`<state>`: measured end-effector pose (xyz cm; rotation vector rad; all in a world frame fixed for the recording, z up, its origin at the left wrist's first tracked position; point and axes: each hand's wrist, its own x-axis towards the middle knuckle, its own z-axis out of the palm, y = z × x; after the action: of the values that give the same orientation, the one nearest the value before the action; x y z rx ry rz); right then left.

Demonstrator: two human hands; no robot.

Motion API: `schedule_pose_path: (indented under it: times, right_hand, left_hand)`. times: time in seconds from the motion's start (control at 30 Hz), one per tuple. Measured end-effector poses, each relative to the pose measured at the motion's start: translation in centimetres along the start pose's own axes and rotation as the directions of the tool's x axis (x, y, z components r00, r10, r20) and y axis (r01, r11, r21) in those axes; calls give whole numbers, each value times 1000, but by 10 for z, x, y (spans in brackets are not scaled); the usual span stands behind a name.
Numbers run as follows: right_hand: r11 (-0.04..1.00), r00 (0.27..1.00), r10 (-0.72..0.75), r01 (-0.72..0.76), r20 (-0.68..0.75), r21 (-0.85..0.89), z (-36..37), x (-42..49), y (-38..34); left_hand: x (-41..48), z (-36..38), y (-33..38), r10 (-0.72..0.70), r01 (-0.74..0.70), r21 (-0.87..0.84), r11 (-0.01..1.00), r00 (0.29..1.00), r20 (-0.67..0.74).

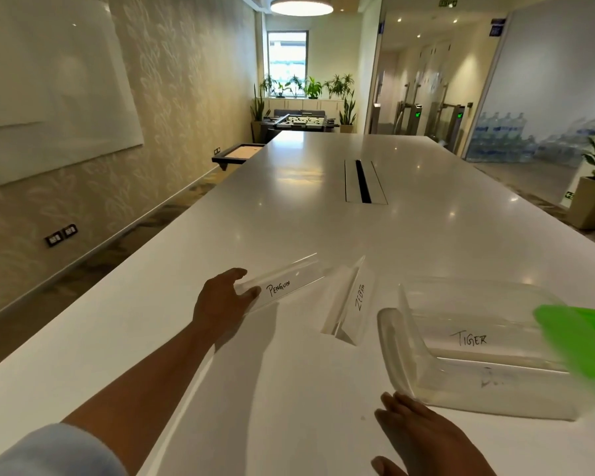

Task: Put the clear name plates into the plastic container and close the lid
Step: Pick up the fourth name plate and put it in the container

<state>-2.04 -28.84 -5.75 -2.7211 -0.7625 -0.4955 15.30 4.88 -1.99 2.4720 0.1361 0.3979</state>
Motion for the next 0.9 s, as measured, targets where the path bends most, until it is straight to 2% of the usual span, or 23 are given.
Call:
schedule_pose_path:
  times: [0.27, 0.57, 0.8, 0.9]
  right_hand:
    - [1000, 999, 1, 0, -35, 20, 2, -2, 2]
    - [1000, 999, 1, 0, -53, 20, 1, -2, -1]
    - [993, 996, 81, -79, -21, 91, -7, -6, -6]
    - [985, 994, 111, -109, -7, 131, -11, -7, -10]
  left_hand:
    - [-9, 6, -4, 26, -43, -180, 983, 995, -97]
    - [-10, -3, -9, 6, -30, -167, 985, 989, -145]
    - [-25, -37, -23, -12, -4, -98, 995, 987, -158]
    - [-45, -54, -28, -36, 16, -139, 990, 989, -144]
